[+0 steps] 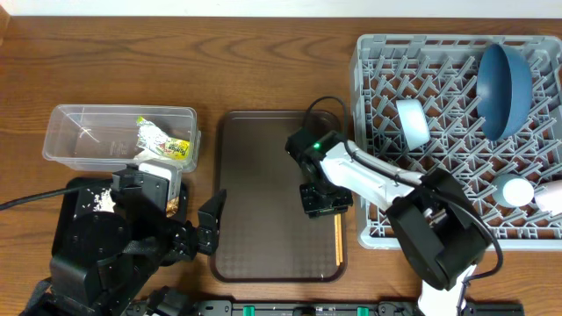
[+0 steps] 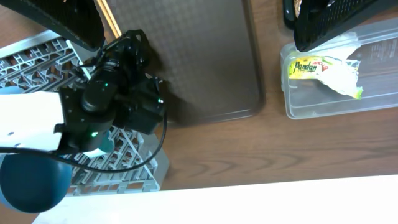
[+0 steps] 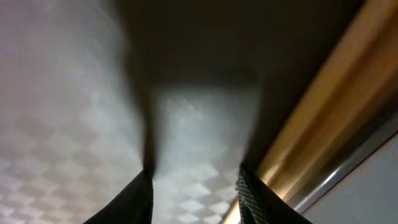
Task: Sort waste into correct bins and load items into the dishwasher rack
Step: 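Lower the right gripper onto the two wooden chopsticks on the brown tray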
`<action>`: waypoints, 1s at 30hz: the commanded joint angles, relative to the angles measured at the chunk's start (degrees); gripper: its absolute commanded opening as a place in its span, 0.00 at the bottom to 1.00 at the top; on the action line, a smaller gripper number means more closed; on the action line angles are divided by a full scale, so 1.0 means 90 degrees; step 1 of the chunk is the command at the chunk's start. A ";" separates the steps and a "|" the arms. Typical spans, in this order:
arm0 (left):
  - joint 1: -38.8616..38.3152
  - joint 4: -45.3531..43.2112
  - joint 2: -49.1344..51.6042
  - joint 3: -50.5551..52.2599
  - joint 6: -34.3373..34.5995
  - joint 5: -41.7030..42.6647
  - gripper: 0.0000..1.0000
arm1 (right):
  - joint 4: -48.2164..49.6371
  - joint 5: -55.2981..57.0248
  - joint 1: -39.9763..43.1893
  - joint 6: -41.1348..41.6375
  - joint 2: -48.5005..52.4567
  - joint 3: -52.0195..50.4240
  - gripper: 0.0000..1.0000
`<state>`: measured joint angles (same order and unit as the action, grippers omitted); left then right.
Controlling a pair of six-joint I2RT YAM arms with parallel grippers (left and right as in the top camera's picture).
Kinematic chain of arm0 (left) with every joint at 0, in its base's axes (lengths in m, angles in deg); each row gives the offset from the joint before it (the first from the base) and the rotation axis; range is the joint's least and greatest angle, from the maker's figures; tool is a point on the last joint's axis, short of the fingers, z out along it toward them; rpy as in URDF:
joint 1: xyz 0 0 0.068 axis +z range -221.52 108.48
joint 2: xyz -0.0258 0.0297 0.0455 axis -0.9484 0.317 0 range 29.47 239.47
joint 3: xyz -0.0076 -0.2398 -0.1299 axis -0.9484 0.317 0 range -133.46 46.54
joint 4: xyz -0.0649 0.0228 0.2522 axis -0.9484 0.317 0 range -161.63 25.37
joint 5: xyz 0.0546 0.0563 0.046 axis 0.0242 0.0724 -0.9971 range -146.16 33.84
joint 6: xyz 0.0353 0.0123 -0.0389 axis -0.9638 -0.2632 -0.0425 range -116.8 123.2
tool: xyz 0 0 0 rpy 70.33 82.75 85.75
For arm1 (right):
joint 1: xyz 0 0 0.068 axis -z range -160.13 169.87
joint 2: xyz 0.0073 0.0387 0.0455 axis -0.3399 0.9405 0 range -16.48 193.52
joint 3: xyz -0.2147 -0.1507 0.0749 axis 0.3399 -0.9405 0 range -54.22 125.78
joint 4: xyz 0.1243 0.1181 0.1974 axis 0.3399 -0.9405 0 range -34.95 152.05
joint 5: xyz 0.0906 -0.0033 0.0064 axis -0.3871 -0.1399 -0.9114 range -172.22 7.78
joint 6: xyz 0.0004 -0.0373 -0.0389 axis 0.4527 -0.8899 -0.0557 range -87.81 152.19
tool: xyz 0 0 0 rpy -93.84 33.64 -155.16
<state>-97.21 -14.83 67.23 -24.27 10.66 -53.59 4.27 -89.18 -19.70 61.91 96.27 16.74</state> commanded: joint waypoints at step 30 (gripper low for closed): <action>-0.0012 0.0019 -0.0005 -0.0080 -0.0041 -0.0075 0.98 | -0.0175 0.0160 -0.0095 -0.0682 -0.0495 0.0350 0.45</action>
<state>-97.19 -14.81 67.23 -24.27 10.64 -53.59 1.91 -86.10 -19.84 56.62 92.73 19.17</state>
